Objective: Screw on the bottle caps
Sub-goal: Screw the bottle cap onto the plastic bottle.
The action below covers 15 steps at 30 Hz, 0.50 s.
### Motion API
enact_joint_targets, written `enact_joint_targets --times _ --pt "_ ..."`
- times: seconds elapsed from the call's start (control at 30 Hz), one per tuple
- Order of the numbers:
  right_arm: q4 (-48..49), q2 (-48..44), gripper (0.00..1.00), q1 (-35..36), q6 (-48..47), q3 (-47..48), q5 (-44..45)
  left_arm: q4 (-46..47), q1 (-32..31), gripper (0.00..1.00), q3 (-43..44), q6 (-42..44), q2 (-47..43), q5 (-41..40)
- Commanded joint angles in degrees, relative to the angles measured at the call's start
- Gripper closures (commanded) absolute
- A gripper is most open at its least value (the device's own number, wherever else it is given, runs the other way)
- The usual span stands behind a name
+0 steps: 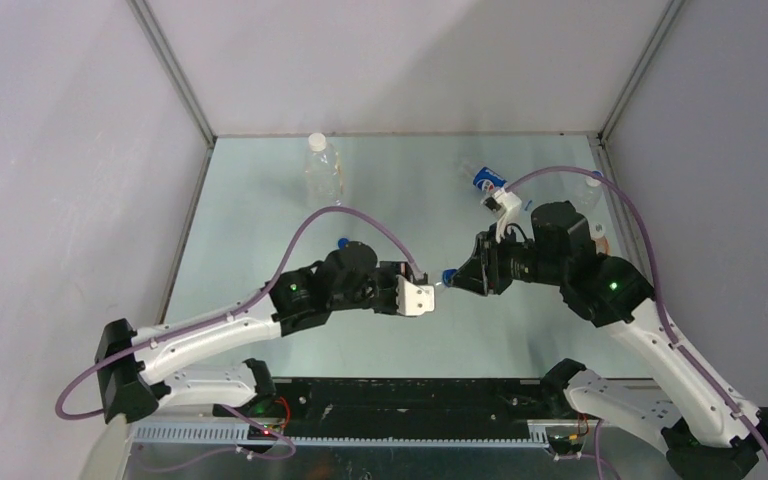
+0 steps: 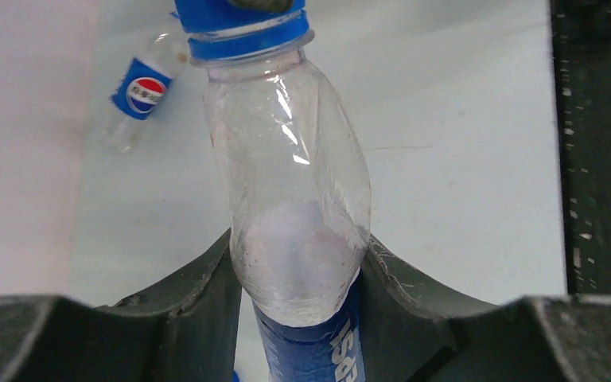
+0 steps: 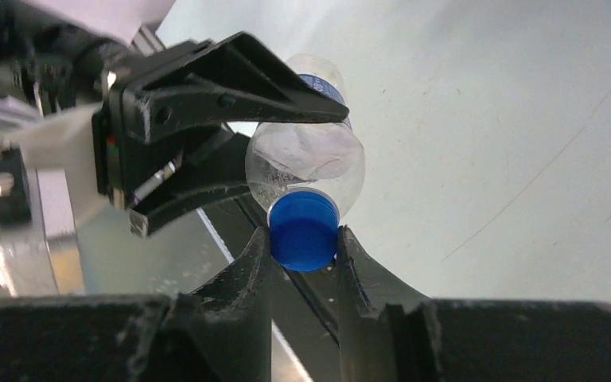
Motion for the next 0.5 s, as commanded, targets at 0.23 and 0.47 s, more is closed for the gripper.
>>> enact_joint_targets --times 0.23,0.47 --pt "5.34 -5.29 0.42 -0.15 -15.81 1.42 -1.44 3.7 -1.64 1.0 -1.41 -1.42 -2.2 -5.91" --pt "-2.08 -8.1 0.31 -0.36 -44.02 1.42 -11.91 -6.16 2.18 1.0 2.31 -3.02 -1.2 13.64"
